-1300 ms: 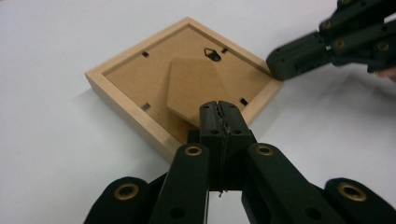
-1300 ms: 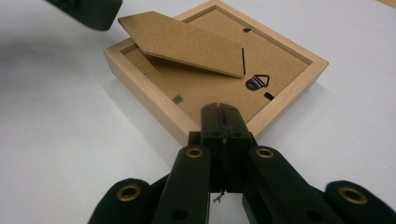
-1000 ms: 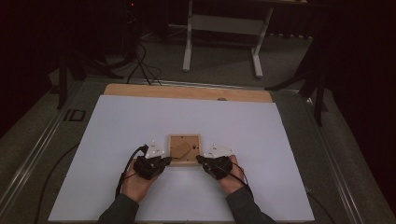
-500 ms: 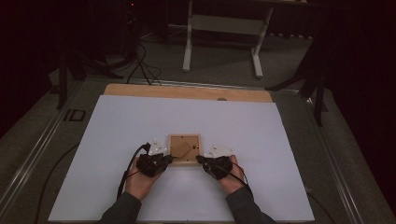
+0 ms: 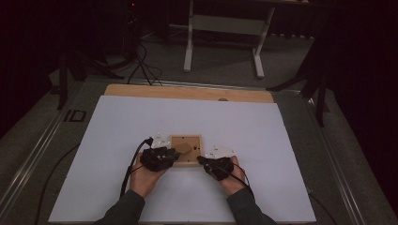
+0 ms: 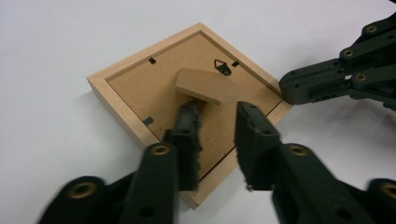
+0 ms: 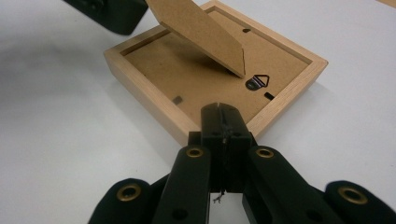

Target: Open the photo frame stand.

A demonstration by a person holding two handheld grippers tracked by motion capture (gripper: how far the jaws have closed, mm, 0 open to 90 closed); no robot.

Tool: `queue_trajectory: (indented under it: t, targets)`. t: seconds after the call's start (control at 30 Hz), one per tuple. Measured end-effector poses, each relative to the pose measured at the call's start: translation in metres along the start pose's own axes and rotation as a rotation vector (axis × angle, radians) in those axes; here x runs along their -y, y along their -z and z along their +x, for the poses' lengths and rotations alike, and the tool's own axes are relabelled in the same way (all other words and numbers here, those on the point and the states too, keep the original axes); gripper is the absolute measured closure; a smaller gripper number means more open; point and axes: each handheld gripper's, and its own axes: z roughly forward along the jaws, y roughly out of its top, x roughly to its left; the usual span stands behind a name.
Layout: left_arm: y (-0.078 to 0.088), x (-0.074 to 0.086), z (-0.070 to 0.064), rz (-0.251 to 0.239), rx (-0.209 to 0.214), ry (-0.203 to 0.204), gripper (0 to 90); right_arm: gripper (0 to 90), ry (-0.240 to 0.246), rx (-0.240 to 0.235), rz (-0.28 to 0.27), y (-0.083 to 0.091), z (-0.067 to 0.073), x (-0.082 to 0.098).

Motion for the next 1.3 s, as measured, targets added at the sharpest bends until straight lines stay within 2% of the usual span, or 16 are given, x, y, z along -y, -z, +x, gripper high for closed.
queue_trajectory:
  t: [0.17,0.27,0.37,0.57,0.7,0.9,1.03,1.13,1.3]
  targets:
    - [-0.007,-0.002,0.002,0.024,0.018,0.036,56.0,89.6,0.000,0.000,0.000,0.000,0.000,0.000]
    - [-0.012,-0.003,0.003,0.029,0.024,0.055,51.9,89.6,0.000,0.000,0.000,0.000,0.000,0.000]
    - [-0.017,-0.004,0.002,0.032,0.030,0.071,50.3,89.6,0.002,0.001,0.000,0.000,0.000,0.000]
    - [-0.025,-0.010,0.000,0.038,0.021,0.076,47.2,89.6,0.003,0.001,0.001,0.000,0.000,0.000]
    - [-0.031,-0.015,0.001,0.063,0.029,0.086,44.7,89.6,0.003,0.001,0.001,0.000,0.000,0.000]
    - [-0.038,-0.019,0.002,0.083,0.030,0.105,43.1,89.5,0.004,0.001,0.000,0.000,0.000,0.000]
    - [-0.041,-0.020,0.003,0.076,0.027,0.122,43.2,89.5,0.004,0.001,0.000,0.000,0.000,0.000]
    - [-0.042,-0.021,0.003,0.076,0.010,0.123,46.2,89.5,0.005,0.001,0.000,0.000,0.000,0.000]
    - [-0.042,-0.022,0.004,0.070,0.010,0.137,49.0,89.5,0.005,0.001,0.000,0.000,0.000,0.000]
